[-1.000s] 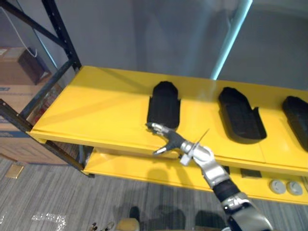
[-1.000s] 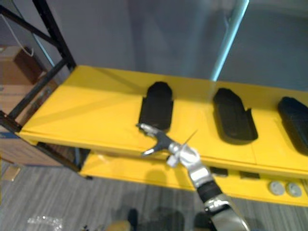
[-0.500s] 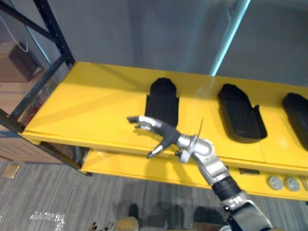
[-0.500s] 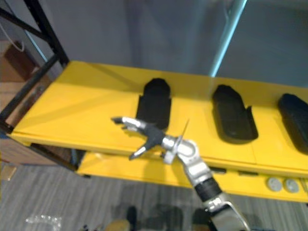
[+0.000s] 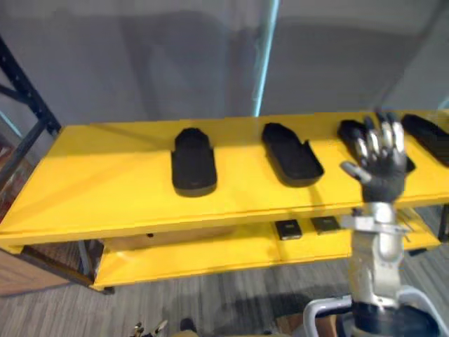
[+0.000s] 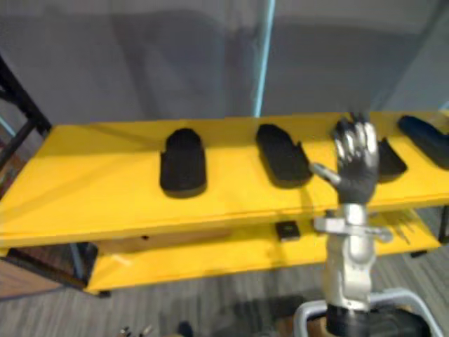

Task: Walk over and take plastic housings, then place them on the shelf

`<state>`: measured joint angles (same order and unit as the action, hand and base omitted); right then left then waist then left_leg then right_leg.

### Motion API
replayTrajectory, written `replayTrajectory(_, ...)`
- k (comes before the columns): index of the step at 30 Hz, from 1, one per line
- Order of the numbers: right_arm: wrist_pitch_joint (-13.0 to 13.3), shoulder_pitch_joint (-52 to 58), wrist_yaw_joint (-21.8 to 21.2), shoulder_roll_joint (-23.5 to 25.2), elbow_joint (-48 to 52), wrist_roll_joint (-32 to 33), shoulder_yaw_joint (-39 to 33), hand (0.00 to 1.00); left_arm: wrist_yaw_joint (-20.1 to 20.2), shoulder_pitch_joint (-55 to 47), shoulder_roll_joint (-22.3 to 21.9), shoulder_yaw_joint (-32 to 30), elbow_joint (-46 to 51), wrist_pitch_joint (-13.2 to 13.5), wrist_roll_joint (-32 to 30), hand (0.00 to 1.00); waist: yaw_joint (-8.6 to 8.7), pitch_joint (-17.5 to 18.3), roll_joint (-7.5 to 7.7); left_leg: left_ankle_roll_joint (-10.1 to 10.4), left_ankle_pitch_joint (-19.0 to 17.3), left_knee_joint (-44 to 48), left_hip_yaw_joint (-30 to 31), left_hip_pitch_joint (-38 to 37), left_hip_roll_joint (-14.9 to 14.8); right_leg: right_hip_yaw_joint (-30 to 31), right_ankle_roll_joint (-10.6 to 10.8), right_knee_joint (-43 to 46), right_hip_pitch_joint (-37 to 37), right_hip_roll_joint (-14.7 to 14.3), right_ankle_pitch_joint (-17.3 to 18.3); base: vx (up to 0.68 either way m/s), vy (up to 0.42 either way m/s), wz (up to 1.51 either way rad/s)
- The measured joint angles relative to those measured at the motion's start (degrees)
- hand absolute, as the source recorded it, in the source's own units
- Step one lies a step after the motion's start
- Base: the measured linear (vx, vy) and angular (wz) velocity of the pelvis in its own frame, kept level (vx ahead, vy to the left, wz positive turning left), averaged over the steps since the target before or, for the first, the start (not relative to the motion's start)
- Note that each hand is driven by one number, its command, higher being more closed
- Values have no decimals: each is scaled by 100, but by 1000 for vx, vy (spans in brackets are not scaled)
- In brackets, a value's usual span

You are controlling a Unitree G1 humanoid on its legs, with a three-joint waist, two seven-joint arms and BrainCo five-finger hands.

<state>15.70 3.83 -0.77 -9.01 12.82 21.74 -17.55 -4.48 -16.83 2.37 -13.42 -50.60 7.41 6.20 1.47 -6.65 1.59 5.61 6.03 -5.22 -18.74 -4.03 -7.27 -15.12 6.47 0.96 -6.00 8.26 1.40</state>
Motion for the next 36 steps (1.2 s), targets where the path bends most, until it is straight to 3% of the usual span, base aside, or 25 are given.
replayTrajectory(4, -304, 773, 841, 337, -671, -311, -316, 0, 105, -5, 182, 378, -2, -189, -449, 0, 254, 20, 31, -19, -54, 1, -281, -121, -22, 265, 14, -1, 12, -49, -16, 8, 10, -32)
replayTrajectory(8, -320, 1513, 1456, 913, -931, -324, -445, 0, 142, -28, 189, 406, -1, -282, -910, 0, 293, 27, 39, 44, -173, 1, -961, -322, -82, 779, 33, -13, 212, -62, -143, 44, 37, -73)
replayTrajectory(10, -284, 1842, 1611, 1134, -769, -302, -496, 0, 241, -75, 203, 404, 5, -349, -1107, 0, 424, 23, 51, 57, -257, 2, -1265, -421, -113, 852, 65, -76, 228, -56, -256, 78, 40, -84)
replayTrajectory(16, -66, 2518, 1813, 1467, -278, -191, -473, 0, 342, -119, 325, 616, 21, -504, -1412, 0, 767, 104, 86, 222, -400, 5, -2163, -740, -288, 1244, 55, -120, 375, -215, -391, 64, 11, -60)
replayTrajectory(23, 94, 2446, 1394, 1429, -246, -1, -351, 0, 291, -125, 459, 1012, 168, -675, -1270, 0, 862, 139, 84, 377, -475, 39, -2593, -1039, -331, 1745, 31, -194, 400, -386, -483, 33, -2, -40)
replayTrajectory(26, 161, 2103, 1030, 1297, -412, 0, -58, 0, 230, -237, 464, 1012, 483, -677, -836, 0, 740, 129, 94, 283, -957, 801, -1358, -874, -472, 2223, -17, -133, 546, -509, -529, 25, -31, -76)
replayTrajectory(28, 181, 1537, 787, 990, -617, 0, 358, 0, 198, -215, 401, 1138, 576, -679, -647, 0, 597, 22, -91, 249, -1734, 1591, 43, -516, -597, 2620, 17, -33, 781, -679, -572, -81, 47, -91)
replayTrajectory(30, 182, 1200, 693, 832, -758, -5, 624, 0, 173, -215, 345, 1187, 744, -658, -602, 0, 484, -23, -175, 357, -2104, 1827, 612, -374, -579, 2843, 71, 18, 950, -748, -627, -167, 182, -71)
replayTrajectory(31, 183, 874, 683, 803, -898, -2, 871, 0, 154, -224, 398, 1178, 884, -629, -562, 0, 371, -86, -99, 353, -2310, 2046, 694, -223, -464, 2984, 142, 26, 1070, -669, -713, -206, 223, -45)
replayTrajectory(36, 202, 243, 685, 650, -944, -44, 1506, 0, 73, -208, 579, 1111, 897, -354, -387, 0, 133, -279, 149, 156, -2520, 2545, 755, 296, -128, 3056, 205, 11, 1338, -306, -818, -142, 149, 0)
